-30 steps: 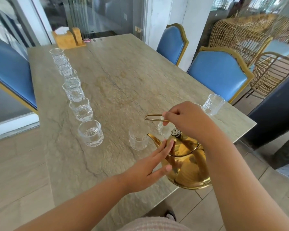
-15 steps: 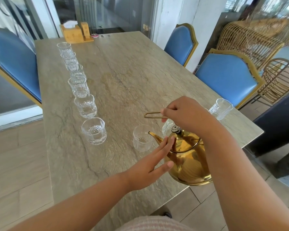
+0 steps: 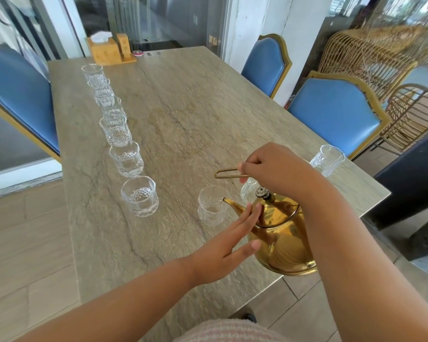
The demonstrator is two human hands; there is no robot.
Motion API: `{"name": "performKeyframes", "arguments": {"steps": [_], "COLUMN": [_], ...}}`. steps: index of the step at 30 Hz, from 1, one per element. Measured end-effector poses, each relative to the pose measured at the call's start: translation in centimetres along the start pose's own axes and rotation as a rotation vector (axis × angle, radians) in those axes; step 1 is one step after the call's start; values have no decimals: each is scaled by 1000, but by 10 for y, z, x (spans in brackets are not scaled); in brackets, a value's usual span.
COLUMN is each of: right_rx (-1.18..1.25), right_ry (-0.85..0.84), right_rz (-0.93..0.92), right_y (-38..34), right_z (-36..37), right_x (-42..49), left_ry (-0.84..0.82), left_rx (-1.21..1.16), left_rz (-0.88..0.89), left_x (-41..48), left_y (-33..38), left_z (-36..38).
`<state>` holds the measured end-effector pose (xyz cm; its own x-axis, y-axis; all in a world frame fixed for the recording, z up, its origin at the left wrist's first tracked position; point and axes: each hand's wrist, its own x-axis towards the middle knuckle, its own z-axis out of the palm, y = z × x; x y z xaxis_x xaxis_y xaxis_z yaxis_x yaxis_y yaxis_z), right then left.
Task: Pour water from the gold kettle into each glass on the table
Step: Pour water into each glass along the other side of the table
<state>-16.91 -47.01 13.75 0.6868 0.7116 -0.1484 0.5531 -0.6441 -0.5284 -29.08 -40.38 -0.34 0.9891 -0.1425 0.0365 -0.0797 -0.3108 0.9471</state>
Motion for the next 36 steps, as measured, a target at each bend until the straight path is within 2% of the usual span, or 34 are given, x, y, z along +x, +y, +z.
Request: {"name": "performKeyframes", "arguments": {"steps": [36], "right_rx": [-64], "right_ry": [-2], "right_rz": [7], "right_y": [-16], "right_z": [2], "right_x": [-8], "left_ry": [-4], "left_rx": [-61], "left_rz": [36], "left_x": [-10], "left_y": [5], "left_z": [0]}}
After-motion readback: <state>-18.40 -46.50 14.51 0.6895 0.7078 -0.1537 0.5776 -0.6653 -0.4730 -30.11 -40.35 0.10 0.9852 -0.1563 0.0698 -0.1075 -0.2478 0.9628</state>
